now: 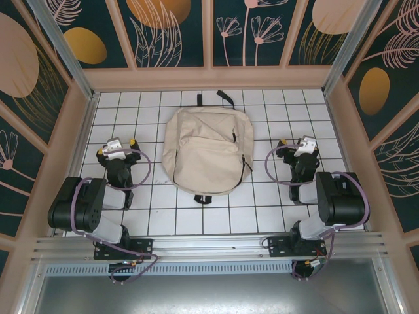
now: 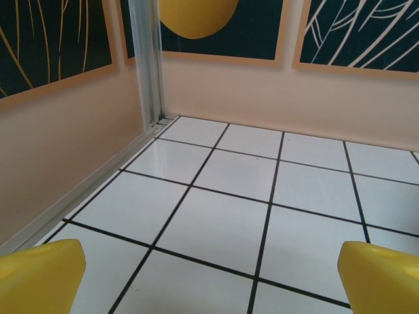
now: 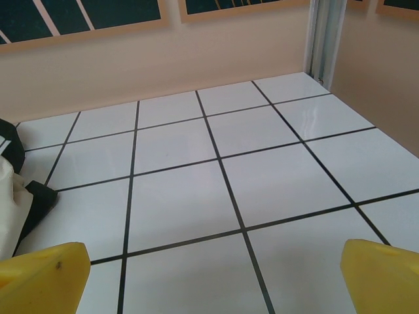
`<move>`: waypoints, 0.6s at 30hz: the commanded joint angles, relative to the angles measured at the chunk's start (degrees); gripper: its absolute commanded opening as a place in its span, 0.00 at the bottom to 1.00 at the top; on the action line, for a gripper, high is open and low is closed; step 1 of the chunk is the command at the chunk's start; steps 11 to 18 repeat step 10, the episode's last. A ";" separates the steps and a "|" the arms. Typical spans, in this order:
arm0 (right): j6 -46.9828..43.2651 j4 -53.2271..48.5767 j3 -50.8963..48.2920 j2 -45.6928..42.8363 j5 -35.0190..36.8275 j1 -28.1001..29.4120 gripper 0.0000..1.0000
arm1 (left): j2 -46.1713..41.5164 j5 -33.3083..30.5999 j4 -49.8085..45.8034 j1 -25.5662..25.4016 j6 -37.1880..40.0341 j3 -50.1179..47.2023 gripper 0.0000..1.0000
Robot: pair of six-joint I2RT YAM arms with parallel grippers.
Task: Pack the student bag
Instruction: Reset both arms
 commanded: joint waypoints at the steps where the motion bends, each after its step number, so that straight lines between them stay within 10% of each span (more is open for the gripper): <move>1: 0.33 3.14 0.02 0.46 -1.03 -0.36 0.99 | -0.07 0.38 -0.02 0.32 -0.88 0.91 0.99; 18: 0.29 3.44 -0.15 0.47 -0.86 -0.27 0.99 | -0.03 0.95 -0.11 0.50 -0.96 0.91 0.99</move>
